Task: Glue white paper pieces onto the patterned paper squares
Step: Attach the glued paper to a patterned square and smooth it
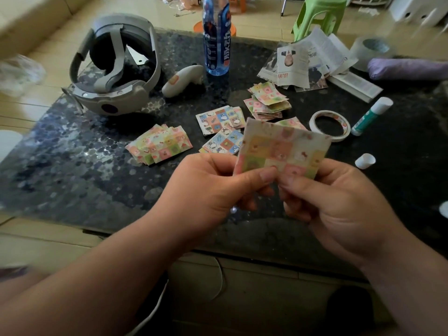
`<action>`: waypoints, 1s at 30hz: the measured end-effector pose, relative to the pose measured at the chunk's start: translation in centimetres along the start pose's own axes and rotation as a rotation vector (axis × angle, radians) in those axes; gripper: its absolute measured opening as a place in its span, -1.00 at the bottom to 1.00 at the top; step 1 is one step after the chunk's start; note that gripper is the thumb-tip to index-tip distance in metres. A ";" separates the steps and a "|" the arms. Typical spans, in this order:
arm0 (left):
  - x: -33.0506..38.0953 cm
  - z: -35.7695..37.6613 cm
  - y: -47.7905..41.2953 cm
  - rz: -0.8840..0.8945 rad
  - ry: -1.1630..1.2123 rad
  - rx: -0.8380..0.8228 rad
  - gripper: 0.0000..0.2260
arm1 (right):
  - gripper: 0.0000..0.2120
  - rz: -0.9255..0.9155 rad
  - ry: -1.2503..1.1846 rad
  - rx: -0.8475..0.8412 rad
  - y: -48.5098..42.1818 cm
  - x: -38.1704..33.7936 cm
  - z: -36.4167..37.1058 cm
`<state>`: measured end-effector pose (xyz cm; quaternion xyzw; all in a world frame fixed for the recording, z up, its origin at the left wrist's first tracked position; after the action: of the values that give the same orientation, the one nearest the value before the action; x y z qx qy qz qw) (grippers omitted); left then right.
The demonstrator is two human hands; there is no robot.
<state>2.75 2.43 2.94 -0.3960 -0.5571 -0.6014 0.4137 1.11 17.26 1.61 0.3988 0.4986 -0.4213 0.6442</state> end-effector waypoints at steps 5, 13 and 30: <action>1.3 -0.7 0.4 0.124 -0.053 0.059 -0.87 | -0.78 0.003 0.142 -0.045 0.7 -0.3 0.5; 1.5 -1.5 0.0 0.174 -0.307 0.026 -0.74 | -0.80 0.136 0.166 -0.115 0.4 0.8 0.9; -4.2 -0.2 -1.5 -0.368 0.517 -0.076 -0.81 | -0.87 0.276 -0.024 -0.097 0.6 1.5 1.2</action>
<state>2.73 2.56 -1.51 -0.1380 -0.4730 -0.7671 0.4108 2.25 16.16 0.44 0.4268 0.4512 -0.3090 0.7203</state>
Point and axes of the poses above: each hand's wrist, its own y-axis away from the middle knuckle, its own z-axis out of the palm, x = y × z, the point moved 9 cm from there along -y, towards the middle knuckle, and after that the axes turned 10 degrees about -z, right-handed, at the moved point
